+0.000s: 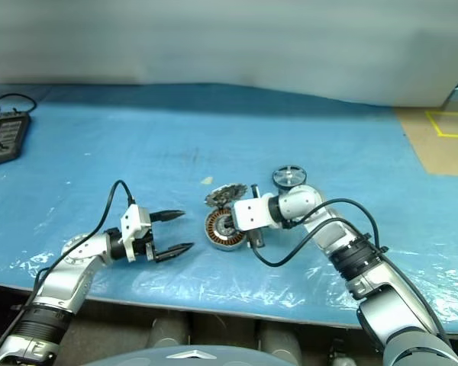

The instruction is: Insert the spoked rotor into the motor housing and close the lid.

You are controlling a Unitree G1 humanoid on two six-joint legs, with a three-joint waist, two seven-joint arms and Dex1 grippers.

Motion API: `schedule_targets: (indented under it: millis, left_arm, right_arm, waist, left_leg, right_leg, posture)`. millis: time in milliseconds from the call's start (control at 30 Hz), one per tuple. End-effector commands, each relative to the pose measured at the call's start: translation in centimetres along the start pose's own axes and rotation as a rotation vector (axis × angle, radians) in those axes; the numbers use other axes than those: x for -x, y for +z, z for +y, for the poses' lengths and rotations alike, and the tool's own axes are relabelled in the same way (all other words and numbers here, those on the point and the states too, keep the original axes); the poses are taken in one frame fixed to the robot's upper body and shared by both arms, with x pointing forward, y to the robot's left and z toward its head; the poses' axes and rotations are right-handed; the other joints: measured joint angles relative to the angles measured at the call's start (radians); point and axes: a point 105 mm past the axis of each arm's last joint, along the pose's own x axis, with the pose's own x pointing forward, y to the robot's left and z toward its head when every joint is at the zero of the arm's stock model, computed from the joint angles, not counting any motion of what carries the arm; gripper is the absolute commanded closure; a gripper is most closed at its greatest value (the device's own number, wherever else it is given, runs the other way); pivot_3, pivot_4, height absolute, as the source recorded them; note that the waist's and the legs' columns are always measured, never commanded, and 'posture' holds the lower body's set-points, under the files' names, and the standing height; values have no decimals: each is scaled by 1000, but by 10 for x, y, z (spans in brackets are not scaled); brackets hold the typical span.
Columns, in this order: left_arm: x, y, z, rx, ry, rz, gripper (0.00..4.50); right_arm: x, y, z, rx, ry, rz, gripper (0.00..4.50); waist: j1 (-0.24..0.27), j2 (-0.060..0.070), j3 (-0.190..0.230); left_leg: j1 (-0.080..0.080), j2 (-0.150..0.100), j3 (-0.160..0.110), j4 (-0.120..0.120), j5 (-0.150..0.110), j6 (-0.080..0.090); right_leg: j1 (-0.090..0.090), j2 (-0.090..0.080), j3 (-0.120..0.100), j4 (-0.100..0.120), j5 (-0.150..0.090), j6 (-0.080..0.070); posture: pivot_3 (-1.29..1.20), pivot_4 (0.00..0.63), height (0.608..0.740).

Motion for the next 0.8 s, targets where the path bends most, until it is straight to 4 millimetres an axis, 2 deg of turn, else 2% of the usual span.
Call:
schedule_targets:
  millis: [33, 167, 333, 800]
  left_arm:
    - [-1, 11, 2, -38, -3, -27, 0]
    - [-1, 10, 2, -38, -3, -27, 0]
    - [-2, 9, 2, -36, -6, -27, 0]
    - [-3, 6, -1, -31, -13, -34, 0]
  right_arm:
    - [22, -2, -6, -44, 14, 68, 4475]
    - [28, 9, -9, -40, 1, 68, 4475]
    - [22, 12, -5, -50, -13, 63, 4475]
    - [37, 22, -16, -67, -59, 46, 4475]
  waist:
    - [-1, 2, 4]
    - [-5, 3, 9]
    - [-9, 3, 9]
    - [-8, 3, 9]
  left_leg:
    - [0, 0, 0, 0, 0, 0]
    - [-4, 2, 0, 0, 2, -4]
    - [-15, 3, 0, 1, 2, -6]
    - [-14, 2, 0, 6, 1, -7]
  right_leg:
    - [0, 0, 0, 0, 0, 0]
    - [-5, 3, 0, 0, 1, -1]
    - [-16, 4, -1, 3, 4, 3]
    - [-17, 3, 0, 12, 3, 3]
  posture:
    - [0, 150, 740]
    - [0, 150, 740]
    - [0, 150, 740]
    - [0, 150, 740]
